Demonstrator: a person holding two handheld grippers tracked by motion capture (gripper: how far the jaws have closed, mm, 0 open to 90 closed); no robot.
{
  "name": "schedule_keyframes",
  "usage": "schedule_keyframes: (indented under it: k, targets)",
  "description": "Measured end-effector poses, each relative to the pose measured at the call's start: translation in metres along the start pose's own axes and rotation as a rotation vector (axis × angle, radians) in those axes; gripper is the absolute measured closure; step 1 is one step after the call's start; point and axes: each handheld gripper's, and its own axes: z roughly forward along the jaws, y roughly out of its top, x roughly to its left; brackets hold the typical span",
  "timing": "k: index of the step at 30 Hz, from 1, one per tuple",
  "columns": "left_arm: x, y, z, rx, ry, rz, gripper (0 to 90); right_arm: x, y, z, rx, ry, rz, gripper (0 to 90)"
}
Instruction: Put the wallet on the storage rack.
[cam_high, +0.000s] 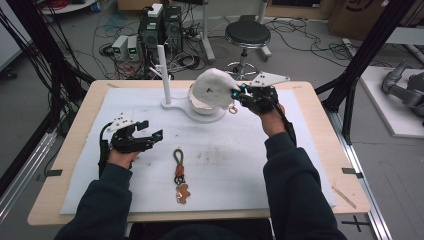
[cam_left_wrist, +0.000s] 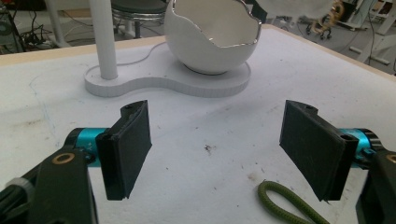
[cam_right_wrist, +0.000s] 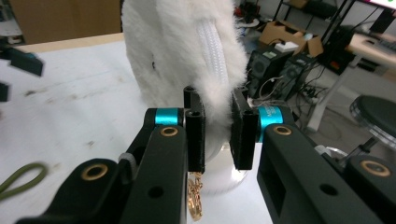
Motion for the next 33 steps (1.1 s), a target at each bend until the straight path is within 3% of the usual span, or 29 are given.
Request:
schedule_keyframes:
  k: [5,10,14,18,21,24,29,30,33]
  targets:
    - [0.002,0.000,-0.002,-0.003,0.005,-0.006,24.7,-0.008,0.014,0.025,0.039,-0.005,-0.031,79.6]
    - [0.004,-0.001,-0.003,-0.009,0.012,-0.017,24.7,-0.011,0.022,0.040,0.032,-0.013,-0.058,79.5]
    - [0.004,-0.002,-0.003,-0.003,0.008,-0.016,24.8,-0.014,0.029,0.057,0.047,-0.042,-0.114,79.5]
    - [0.004,-0.003,-0.003,-0.003,0.008,-0.018,24.9,-0.015,0.032,0.067,0.068,-0.059,-0.134,79.5]
    - [0.005,-0.003,-0.004,-0.001,0.007,-0.020,24.9,-0.017,0.031,0.074,0.078,-0.081,-0.175,79.4]
    - [0.005,-0.004,-0.004,0.001,0.007,-0.022,25.0,-0.015,0.023,0.082,0.148,-0.093,-0.249,79.4]
    - [0.005,-0.004,-0.004,0.003,0.007,-0.023,25.0,-0.011,0.017,0.085,0.177,-0.102,-0.316,79.4]
    - [0.005,-0.004,-0.004,0.001,0.008,-0.025,25.0,-0.010,0.015,0.085,0.192,-0.109,-0.356,79.4]
    - [0.005,-0.004,-0.004,0.000,0.007,-0.028,25.0,-0.007,0.014,0.085,0.214,-0.114,-0.377,79.4]
